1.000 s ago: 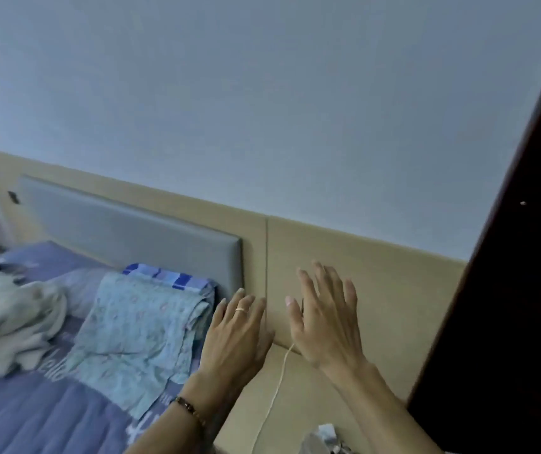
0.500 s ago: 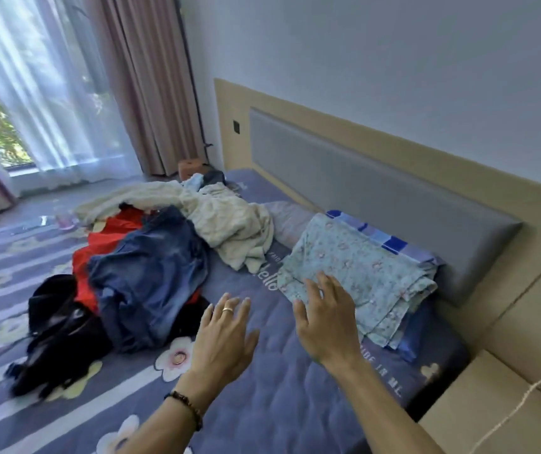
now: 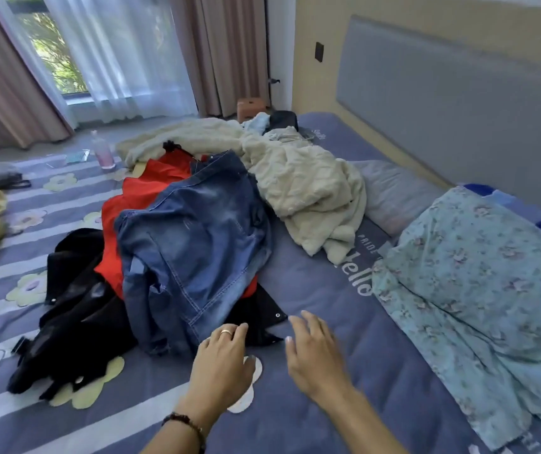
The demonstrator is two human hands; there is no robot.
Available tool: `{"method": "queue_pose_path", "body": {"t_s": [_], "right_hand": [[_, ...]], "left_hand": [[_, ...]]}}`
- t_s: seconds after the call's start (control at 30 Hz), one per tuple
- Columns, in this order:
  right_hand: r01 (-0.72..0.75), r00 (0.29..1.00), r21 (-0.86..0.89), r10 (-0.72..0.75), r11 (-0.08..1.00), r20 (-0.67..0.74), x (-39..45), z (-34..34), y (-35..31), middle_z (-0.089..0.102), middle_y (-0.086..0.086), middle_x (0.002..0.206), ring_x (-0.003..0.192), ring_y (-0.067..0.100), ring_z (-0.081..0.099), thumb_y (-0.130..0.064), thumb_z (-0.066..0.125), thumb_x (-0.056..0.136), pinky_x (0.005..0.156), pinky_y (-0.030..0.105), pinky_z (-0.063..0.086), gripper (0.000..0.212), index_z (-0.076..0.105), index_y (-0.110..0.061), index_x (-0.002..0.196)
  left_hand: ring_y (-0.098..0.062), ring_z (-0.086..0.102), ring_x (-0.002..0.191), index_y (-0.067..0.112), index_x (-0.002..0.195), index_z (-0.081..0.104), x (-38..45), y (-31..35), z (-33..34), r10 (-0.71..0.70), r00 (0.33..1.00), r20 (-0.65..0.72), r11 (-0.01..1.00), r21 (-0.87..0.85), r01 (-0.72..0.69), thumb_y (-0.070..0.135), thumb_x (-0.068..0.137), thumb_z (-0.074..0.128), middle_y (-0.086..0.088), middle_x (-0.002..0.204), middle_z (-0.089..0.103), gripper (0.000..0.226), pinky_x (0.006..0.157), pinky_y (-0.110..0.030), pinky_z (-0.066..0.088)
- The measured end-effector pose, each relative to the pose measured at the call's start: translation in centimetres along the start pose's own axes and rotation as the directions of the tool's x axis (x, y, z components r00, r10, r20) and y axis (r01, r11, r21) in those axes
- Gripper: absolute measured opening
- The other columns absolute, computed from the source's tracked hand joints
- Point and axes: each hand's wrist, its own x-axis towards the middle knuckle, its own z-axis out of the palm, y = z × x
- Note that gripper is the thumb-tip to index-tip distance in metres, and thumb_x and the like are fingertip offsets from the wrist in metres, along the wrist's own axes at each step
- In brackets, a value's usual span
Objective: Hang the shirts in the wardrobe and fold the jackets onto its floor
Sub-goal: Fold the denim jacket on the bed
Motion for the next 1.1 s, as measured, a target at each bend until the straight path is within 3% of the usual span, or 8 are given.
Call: {"method": "queue_pose_path", "body": {"t_s": [0.1, 0.33, 0.43, 0.57, 0.73, 0.83, 0.93, 1.1], "right_hand": [[0.051, 0.996, 0.001, -0.051, 0.999, 0.068, 6.1, 5.8, 0.5, 0.038, 0.005, 0.151, 0.138, 0.023, 0.037, -0.028, 0.041, 0.099, 0.105, 0.040, 0.038, 0.040, 0.045, -0.022, 0.139], [0.075, 0.985, 0.052, -0.082, 0.996, 0.151, 12.7, 15.1, 0.9, 0.030, 0.003, 0.153, 0.139, 0.024, 0.030, -0.023, 0.046, 0.097, 0.110, 0.039, 0.032, 0.050, 0.036, -0.026, 0.146], [0.076, 0.984, 0.071, -0.086, 0.995, 0.155, 12.9, 16.5, 1.0, 0.033, 0.002, 0.151, 0.136, 0.024, 0.033, -0.023, 0.046, 0.097, 0.109, 0.038, 0.031, 0.050, 0.036, -0.026, 0.146], [0.020, 0.996, 0.167, -0.035, 0.986, 0.086, 14.0, 15.8, -0.9, 0.036, 0.001, 0.150, 0.134, 0.023, 0.037, -0.026, 0.045, 0.098, 0.105, 0.038, 0.035, 0.052, 0.033, -0.027, 0.149], [0.088, 0.996, 0.073, -0.089, 0.993, 0.008, 15.6, 12.5, -3.9, 0.012, 0.007, 0.161, 0.145, 0.025, 0.019, -0.017, 0.050, 0.093, 0.111, 0.043, 0.028, 0.073, 0.016, -0.035, 0.155], [0.250, 0.958, -0.138, -0.224, 0.958, 0.178, 15.2, 10.3, -5.6, 0.007, 0.002, 0.163, 0.151, 0.021, -0.004, -0.011, 0.052, 0.088, 0.120, 0.049, 0.004, 0.056, 0.046, -0.035, 0.139], [0.304, 0.908, -0.216, -0.214, 0.928, 0.359, 13.0, 9.0, -6.3, 0.044, -0.002, 0.147, 0.151, 0.015, 0.008, -0.006, 0.045, 0.089, 0.119, 0.053, -0.005, 0.041, 0.056, -0.027, 0.122], [0.164, 0.961, -0.092, -0.138, 0.982, 0.239, 6.1, 1.0, -12.3, 0.063, 0.011, 0.092, 0.091, 0.029, 0.049, -0.006, 0.043, 0.085, 0.090, 0.037, 0.039, 0.018, 0.052, -0.021, 0.084]], "left_hand": [[-0.022, 0.036, 0.136, 0.019, 0.143, 0.036, 6.5, -3.1, 4.8, -0.076, 0.997, 0.018, 0.997, 0.010, 0.076, 0.036, 0.092, 0.049, 0.002, 0.143, 0.043, 0.055, 0.103, -0.033, 0.036], [-0.035, 0.018, 0.146, 0.017, 0.153, 0.014, 14.8, -10.6, 12.9, -0.207, 0.978, 0.021, 0.957, 0.213, 0.197, 0.028, 0.087, 0.054, -0.009, 0.157, 0.025, 0.078, 0.112, -0.053, 0.026], [-0.034, 0.052, 0.113, 0.015, 0.140, 0.039, 15.3, -12.0, 12.8, -0.146, 0.987, -0.063, 0.975, 0.160, 0.154, 0.013, 0.087, 0.050, -0.009, 0.127, 0.053, 0.054, 0.085, -0.047, 0.045], [-0.032, 0.054, 0.087, 0.014, 0.100, 0.061, 15.5, -13.3, 10.0, -0.111, 0.994, -0.015, 0.990, -0.084, 0.109, 0.004, 0.088, 0.047, -0.007, 0.092, 0.054, 0.022, 0.068, -0.036, 0.037], [-0.012, 0.039, 0.057, 0.020, 0.059, 0.042, 12.5, -13.2, 4.4, -0.013, 0.994, 0.110, 0.901, -0.429, 0.060, 0.015, 0.094, 0.057, 0.006, 0.059, 0.045, 0.038, 0.058, -0.029, 0.032], [-0.010, 0.037, 0.056, 0.022, 0.062, 0.042, 8.2, -12.3, 2.6, 0.091, 0.968, 0.233, 0.893, -0.449, 0.024, 0.018, 0.095, 0.056, 0.007, 0.059, 0.045, 0.036, 0.057, -0.028, 0.033], [-0.018, 0.046, 0.064, 0.019, 0.070, 0.040, 4.3, -13.1, 2.1, 0.038, 0.977, 0.209, 0.902, -0.427, 0.056, 0.021, 0.097, 0.050, 0.005, 0.064, 0.048, 0.029, 0.066, -0.038, 0.040], [-0.035, 0.058, 0.078, 0.021, 0.078, 0.036, -1.7, -17.1, -5.9, -0.016, 0.998, -0.062, 0.954, -0.301, -0.003, 0.020, 0.095, 0.046, -0.003, 0.077, 0.059, 0.019, 0.066, -0.043, 0.042]]}}
